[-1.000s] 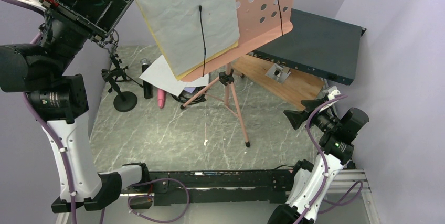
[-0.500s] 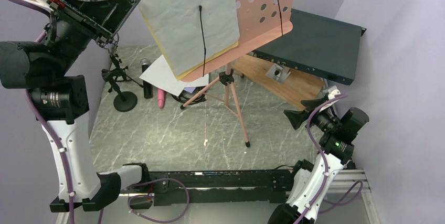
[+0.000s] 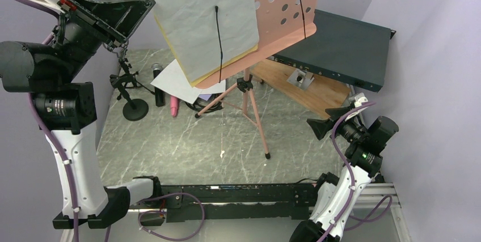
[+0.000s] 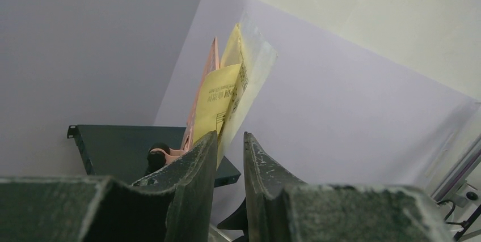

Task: Pack up the instrument practice props
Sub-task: Pick up the sheet music from the music stand, then place the sheet music at the center of the board, then pick up the sheet music from the music stand.

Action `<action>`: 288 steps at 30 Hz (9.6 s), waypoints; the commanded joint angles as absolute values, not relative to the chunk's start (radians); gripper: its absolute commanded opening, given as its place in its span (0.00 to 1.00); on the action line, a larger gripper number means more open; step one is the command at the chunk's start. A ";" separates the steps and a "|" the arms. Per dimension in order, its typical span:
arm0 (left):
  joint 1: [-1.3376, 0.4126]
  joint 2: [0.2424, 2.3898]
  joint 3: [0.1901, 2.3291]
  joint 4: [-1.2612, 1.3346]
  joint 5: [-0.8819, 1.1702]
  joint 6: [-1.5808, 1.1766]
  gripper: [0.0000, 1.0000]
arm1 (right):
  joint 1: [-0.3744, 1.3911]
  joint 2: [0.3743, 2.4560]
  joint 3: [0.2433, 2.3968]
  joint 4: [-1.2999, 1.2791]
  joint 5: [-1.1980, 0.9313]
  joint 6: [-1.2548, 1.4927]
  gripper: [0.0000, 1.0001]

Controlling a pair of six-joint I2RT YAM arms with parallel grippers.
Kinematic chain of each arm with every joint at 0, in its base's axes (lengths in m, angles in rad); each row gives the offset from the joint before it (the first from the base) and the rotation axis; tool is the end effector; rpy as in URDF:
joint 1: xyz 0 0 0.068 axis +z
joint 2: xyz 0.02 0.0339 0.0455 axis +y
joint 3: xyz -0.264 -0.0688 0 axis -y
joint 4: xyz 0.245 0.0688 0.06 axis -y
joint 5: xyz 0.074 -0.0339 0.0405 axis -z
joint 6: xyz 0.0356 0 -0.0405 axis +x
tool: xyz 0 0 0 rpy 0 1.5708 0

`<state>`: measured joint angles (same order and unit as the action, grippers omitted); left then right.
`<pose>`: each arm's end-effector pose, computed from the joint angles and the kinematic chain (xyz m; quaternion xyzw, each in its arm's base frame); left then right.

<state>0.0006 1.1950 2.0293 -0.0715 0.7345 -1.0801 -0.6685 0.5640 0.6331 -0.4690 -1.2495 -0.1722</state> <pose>0.1158 -0.0238 0.6503 0.0944 0.4845 -0.5621 0.6636 0.1117 -0.0452 0.2982 -0.1473 0.7347 0.2622 0.6081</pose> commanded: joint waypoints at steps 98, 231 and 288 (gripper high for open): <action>-0.152 0.552 1.201 -0.363 -0.248 -0.157 0.00 | -0.663 0.612 0.637 -0.451 -1.219 -0.206 0.99; 0.230 0.715 1.090 0.751 1.014 -1.248 0.99 | -0.637 0.594 0.645 -0.474 -1.212 -0.232 0.99; 0.152 0.884 1.250 0.695 0.893 -1.304 0.51 | -0.640 0.600 0.638 -0.462 -1.185 -0.227 0.99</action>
